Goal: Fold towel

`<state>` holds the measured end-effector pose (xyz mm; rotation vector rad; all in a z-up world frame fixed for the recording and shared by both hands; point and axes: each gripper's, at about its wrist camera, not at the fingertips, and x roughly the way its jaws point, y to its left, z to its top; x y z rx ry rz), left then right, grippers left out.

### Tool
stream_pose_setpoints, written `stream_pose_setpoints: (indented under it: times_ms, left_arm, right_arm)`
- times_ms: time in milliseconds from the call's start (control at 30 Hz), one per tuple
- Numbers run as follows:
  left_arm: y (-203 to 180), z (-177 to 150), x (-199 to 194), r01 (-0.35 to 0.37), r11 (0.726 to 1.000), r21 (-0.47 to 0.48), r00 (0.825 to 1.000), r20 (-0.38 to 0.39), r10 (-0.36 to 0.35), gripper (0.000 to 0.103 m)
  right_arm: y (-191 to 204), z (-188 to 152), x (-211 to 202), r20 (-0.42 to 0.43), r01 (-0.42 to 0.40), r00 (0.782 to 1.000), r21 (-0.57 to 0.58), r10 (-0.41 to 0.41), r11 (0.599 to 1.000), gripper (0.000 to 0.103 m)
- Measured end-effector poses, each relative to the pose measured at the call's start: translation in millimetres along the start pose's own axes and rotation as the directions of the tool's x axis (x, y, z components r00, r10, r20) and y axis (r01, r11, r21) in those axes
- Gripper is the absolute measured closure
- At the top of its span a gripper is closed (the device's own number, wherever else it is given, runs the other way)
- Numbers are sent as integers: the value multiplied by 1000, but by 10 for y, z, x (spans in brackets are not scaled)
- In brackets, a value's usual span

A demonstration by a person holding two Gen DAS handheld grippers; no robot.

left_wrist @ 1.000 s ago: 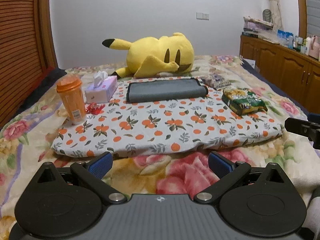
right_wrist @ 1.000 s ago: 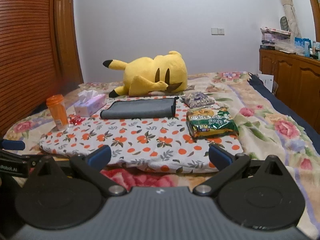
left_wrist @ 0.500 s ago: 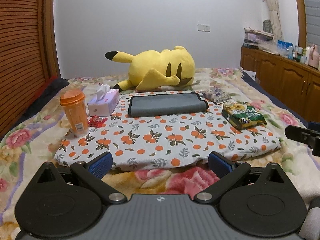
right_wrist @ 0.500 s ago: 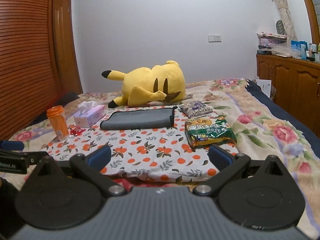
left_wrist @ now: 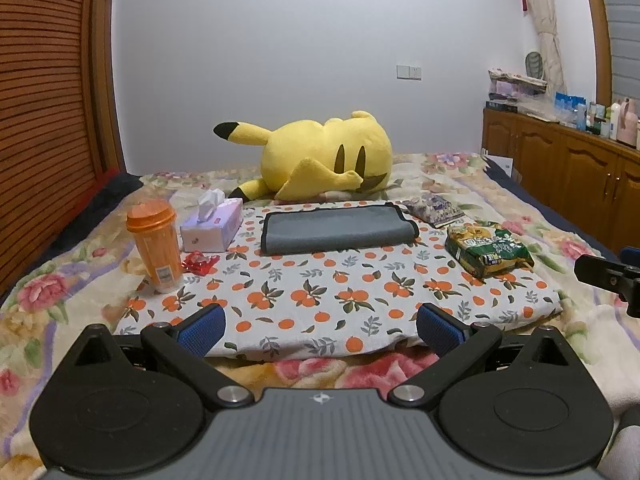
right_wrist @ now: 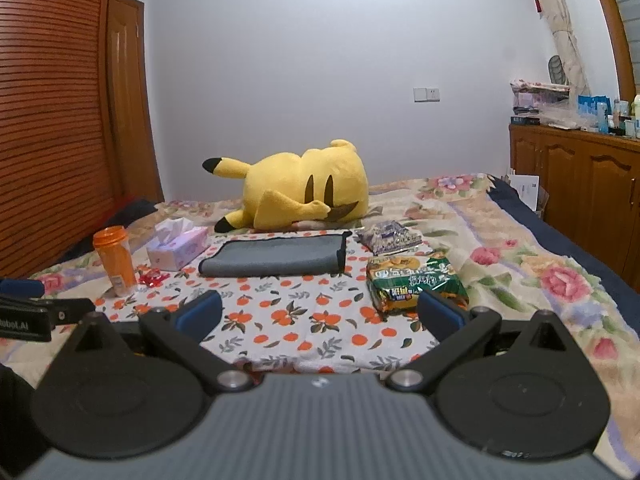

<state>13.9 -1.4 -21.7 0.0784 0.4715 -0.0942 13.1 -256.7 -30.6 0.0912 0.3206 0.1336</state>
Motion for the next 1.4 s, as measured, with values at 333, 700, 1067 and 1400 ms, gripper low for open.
stream_pose_setpoints:
  times_ms: [333, 700, 1067, 1400]
  left_arm:
    - [-11, 48, -60, -5, 1000, 5, 999, 37, 5, 0]
    - [-10, 55, -64, -5, 1000, 6, 999, 40, 5, 0]
    - [-10, 47, -66, -6, 1000, 9, 999, 37, 6, 0]
    - [-9, 49, -67, -6, 1000, 10, 999, 37, 6, 0]
  right_arm:
    - [-18, 38, -50, 43, 7, 999, 3, -7, 1000, 0]
    - [-38, 34, -47, 42, 6, 999, 4, -6, 1000, 0]
    - [-42, 34, -47, 43, 7, 999, 4, -7, 1000, 0]
    - [-43, 36, -47, 42, 6, 999, 4, -7, 1000, 0]
